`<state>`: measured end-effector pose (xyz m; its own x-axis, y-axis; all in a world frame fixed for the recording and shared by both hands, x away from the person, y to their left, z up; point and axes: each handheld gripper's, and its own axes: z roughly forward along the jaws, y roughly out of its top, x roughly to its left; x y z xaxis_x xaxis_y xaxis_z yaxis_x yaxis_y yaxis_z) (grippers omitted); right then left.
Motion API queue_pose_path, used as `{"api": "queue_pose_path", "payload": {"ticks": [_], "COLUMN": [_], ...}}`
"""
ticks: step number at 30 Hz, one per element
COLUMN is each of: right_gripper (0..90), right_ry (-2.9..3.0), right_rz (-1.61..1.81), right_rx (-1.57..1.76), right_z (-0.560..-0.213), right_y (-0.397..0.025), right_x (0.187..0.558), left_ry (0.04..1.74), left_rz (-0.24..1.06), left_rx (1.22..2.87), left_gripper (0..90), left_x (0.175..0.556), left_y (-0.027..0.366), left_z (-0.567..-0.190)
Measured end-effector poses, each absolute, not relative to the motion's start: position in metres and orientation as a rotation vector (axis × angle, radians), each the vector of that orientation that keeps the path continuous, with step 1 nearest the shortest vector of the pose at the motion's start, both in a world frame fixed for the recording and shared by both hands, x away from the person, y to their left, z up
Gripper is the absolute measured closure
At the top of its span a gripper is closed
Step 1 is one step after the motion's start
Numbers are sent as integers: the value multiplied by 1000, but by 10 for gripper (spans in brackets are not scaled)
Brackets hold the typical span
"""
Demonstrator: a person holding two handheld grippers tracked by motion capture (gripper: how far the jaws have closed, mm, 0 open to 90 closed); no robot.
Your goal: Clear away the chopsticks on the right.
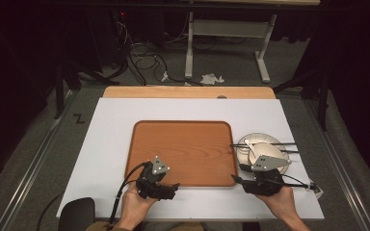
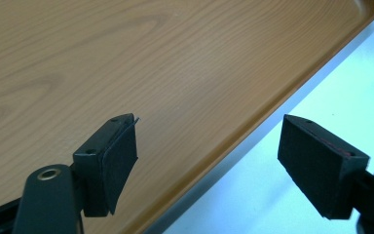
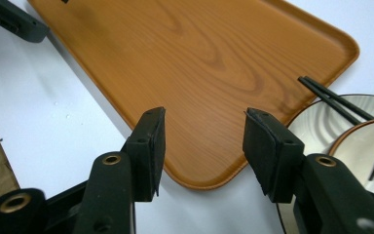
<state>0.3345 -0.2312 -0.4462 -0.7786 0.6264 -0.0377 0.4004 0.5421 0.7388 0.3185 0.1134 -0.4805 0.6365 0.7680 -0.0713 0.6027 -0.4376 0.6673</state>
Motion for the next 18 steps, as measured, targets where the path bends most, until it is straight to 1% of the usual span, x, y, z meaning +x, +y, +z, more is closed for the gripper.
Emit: {"api": "queue_pose_path", "payload": {"ticks": [7,13,18], "right_gripper": [517,595,611], "right_ry": [2444,2438,2427], "right_rz": [1095,1087,1079], "right_rx": [876,857,863], "right_z": [-437,-432,-425], "right_y": [-240,-246,-253], "right_x": [335,336,338], "left_ry": [1067,1068,1071], "left_rz": [320,319,321], "left_rx": [2185,2181,2178], "left_gripper": [224,224,224], "left_x": [319,319,319], "left_y": [114,115,116], "left_z": [-481,-480,-480]}}
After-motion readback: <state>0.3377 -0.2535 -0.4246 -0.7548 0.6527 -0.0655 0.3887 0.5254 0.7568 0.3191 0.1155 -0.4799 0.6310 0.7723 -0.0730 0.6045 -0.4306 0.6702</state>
